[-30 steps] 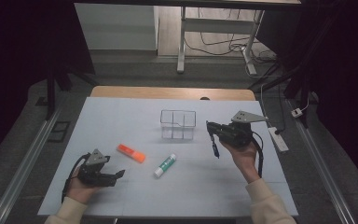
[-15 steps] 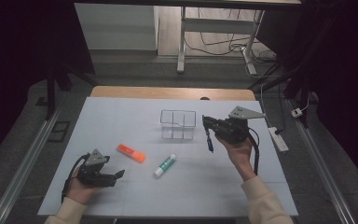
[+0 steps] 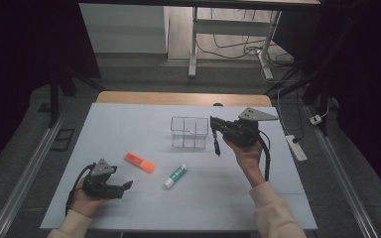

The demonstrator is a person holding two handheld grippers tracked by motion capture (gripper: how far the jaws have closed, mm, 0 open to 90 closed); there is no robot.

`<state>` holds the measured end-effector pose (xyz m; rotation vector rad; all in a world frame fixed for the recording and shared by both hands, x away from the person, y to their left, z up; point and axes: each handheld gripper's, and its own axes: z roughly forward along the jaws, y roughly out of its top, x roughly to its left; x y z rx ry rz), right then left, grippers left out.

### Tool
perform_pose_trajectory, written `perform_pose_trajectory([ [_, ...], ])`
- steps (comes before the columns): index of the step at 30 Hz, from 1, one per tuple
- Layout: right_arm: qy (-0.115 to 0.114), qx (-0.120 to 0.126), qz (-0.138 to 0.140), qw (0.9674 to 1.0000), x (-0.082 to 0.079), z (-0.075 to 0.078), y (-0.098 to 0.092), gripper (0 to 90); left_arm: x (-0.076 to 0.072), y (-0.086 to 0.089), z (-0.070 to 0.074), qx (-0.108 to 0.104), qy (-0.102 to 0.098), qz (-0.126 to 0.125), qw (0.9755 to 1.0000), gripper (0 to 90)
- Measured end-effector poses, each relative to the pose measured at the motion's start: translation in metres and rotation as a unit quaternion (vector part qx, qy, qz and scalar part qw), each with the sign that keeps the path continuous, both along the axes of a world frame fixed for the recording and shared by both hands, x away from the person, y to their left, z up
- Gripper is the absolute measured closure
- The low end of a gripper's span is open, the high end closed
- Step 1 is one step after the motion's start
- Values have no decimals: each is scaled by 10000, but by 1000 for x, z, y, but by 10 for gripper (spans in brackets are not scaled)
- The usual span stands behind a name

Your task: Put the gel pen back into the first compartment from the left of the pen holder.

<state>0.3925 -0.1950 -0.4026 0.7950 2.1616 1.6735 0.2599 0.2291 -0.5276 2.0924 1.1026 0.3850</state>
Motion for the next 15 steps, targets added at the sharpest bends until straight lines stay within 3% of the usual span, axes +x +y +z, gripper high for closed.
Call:
perform_pose_trajectory([
  [15, -4, 174, 49, 9998, 11, 11, 18, 795, 0, 0, 0, -28, 16, 3, 10000, 168],
])
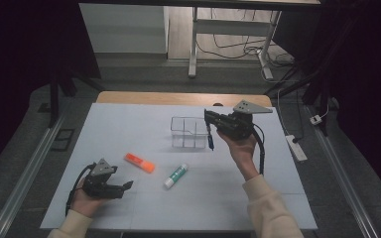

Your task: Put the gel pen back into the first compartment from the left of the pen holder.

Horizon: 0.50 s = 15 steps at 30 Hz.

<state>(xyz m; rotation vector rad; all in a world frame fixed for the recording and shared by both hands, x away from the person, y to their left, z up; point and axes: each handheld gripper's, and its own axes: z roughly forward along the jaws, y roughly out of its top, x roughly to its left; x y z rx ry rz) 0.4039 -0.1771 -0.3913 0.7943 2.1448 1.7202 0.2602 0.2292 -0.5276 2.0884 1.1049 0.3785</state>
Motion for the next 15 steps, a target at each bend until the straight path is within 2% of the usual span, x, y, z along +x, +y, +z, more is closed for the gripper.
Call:
perform_pose_trajectory([
  [15, -8, 103, -98, 9999, 13, 0, 13, 794, 1, 1, 0, 0, 18, -6, 10000, 168],
])
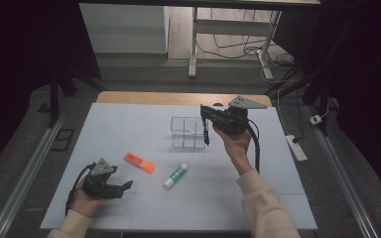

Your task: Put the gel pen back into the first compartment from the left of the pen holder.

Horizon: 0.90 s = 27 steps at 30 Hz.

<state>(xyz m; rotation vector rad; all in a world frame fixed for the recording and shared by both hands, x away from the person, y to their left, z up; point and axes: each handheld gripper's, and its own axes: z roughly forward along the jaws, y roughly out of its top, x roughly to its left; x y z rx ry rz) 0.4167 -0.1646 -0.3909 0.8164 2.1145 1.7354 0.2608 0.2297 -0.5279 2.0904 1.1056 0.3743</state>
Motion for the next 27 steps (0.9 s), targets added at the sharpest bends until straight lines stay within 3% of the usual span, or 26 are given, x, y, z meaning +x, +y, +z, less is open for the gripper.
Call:
perform_pose_trajectory([
  [27, -119, 127, -22, 9998, 21, 10, 35, 794, 1, 1, 0, -20, 4, -5, 10000, 168],
])
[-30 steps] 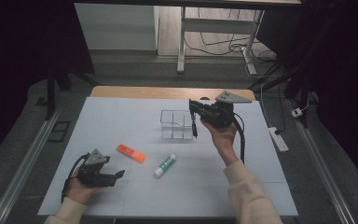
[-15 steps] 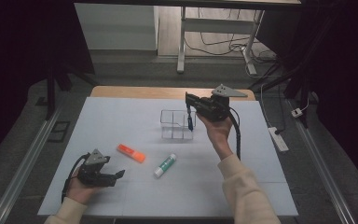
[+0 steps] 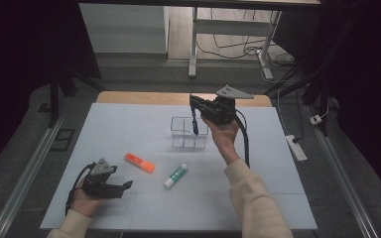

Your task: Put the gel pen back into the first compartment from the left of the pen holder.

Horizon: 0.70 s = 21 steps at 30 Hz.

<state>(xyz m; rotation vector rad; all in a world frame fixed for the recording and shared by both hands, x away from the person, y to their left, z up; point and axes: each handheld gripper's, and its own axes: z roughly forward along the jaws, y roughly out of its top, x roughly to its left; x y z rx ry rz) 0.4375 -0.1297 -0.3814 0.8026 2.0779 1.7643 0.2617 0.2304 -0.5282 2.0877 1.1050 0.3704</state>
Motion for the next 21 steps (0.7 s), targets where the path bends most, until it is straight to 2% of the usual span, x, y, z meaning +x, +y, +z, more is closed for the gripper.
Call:
perform_pose_trajectory([
  [21, -69, 101, -44, 9999, 10, 2, 14, 794, 0, 0, 0, -17, 10, 4, 10000, 168],
])
